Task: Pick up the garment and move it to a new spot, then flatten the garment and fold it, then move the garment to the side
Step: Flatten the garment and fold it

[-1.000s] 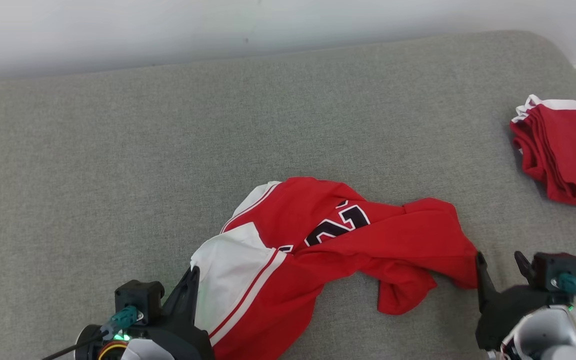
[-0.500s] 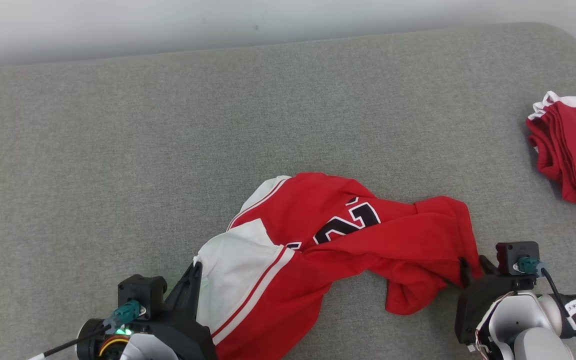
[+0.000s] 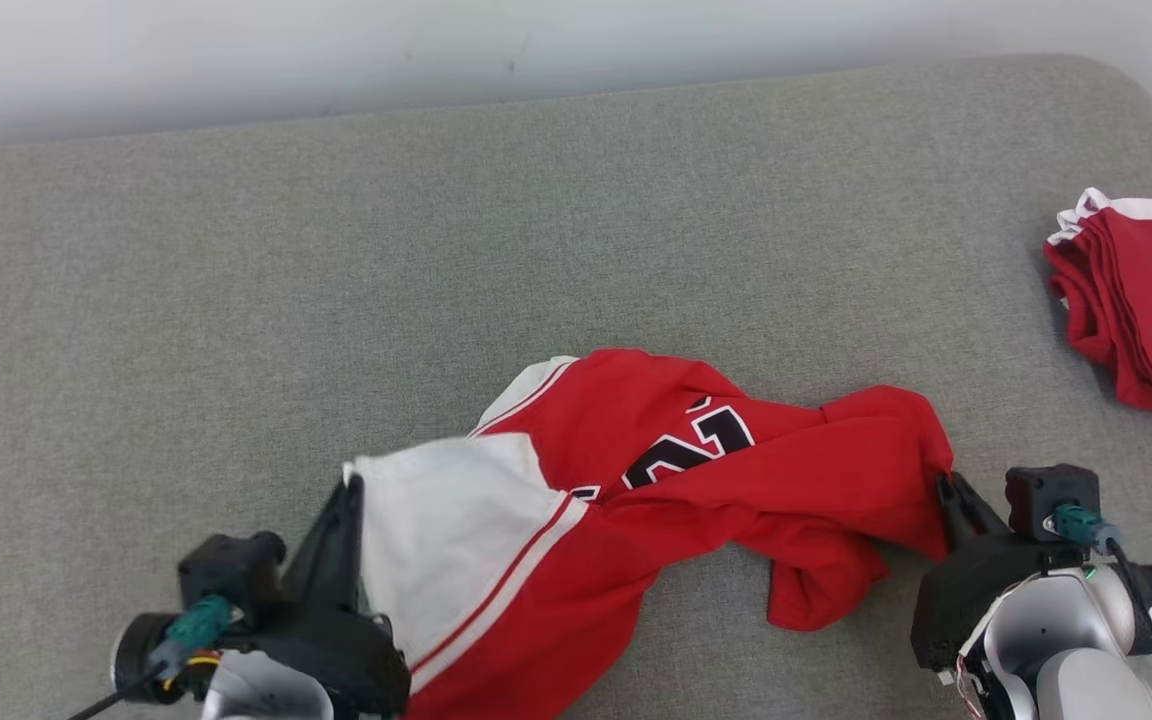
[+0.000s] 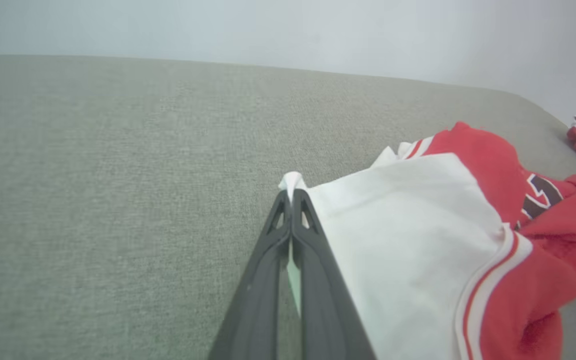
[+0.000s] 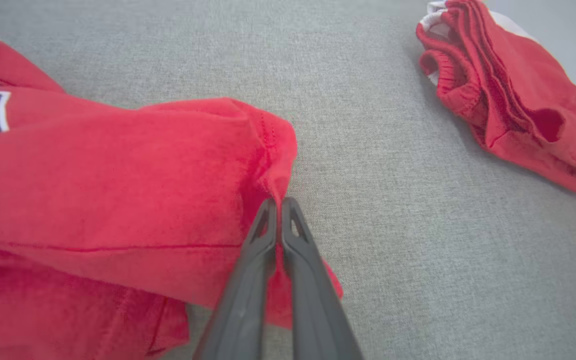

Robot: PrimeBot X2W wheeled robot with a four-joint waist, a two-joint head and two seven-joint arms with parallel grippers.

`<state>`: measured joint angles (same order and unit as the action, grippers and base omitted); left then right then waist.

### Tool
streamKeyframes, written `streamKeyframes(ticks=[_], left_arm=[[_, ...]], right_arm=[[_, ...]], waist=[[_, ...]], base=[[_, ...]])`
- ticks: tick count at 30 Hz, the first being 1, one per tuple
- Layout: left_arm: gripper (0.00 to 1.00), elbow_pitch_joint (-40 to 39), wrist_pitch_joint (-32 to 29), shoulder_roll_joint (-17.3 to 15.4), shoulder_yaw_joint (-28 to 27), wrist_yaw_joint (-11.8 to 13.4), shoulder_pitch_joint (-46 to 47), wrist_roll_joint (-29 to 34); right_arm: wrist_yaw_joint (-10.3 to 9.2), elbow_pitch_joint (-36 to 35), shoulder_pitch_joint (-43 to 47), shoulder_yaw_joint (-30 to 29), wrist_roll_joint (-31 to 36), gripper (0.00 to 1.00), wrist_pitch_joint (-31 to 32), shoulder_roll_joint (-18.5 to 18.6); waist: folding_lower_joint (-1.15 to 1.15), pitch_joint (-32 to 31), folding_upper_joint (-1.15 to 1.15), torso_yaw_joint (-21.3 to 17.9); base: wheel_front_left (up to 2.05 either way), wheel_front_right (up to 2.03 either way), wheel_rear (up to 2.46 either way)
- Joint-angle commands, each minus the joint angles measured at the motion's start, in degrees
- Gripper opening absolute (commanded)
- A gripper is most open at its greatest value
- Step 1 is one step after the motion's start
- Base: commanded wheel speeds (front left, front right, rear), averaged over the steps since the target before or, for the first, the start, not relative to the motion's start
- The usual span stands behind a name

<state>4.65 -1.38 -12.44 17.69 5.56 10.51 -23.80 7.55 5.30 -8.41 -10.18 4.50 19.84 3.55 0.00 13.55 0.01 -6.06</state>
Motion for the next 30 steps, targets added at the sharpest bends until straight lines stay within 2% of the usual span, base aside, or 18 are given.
streamKeyframes(ticks=[1, 5, 7, 11, 18, 30], left_arm=[[0.0, -0.8, 1.1, 0.4, -0.7, 0.3, 0.4, -0.6], [0.0, -5.1, 5.7, 1.8, -4.7, -0.8, 0.8, -5.2], [0.0, -7.4, 7.2, 2.3, -6.6, -2.2, 1.5, -8.2], [0.0, -10.2, 7.4, 1.2, -8.7, -4.6, 4.2, -11.3], [0.0, -11.4, 6.6, -0.2, -9.4, -7.1, 13.0, -12.4], [0.0, -9.2, 3.9, -3.6, -9.4, -9.9, 26.8, -12.8]], right_arm=[[-0.15, -0.7, 0.3, 0.3, -0.5, 0.0, -0.5, -0.3], [-0.15, -4.5, -0.3, 0.9, -3.3, 0.0, -2.5, -0.5], [-0.15, -6.2, -0.9, 1.0, -5.9, 0.0, -3.4, -0.5], [-0.15, -8.8, -2.6, 0.5, -10.1, 0.0, -5.4, -0.7], [-0.15, -10.1, -8.6, 1.0, -13.6, 0.0, -6.4, 0.7], [-0.15, -9.7, -19.1, 4.3, -14.6, 0.0, -6.6, 5.2]], waist=[[0.0, 0.0, -0.01, -0.1], [0.0, -0.2, -0.01, -0.2], [0.0, -0.5, -0.01, -0.3], [0.0, -1.7, -0.01, -0.3], [0.0, -4.6, -0.01, -0.6], [0.0, -7.5, -0.01, -1.2]], base=[[0.0, 0.0, 0.0], [0.0, 0.0, 0.0], [0.0, 0.0, 0.0], [0.0, 0.0, 0.0], [0.0, 0.0, 0.0], [0.0, 0.0, 0.0]])
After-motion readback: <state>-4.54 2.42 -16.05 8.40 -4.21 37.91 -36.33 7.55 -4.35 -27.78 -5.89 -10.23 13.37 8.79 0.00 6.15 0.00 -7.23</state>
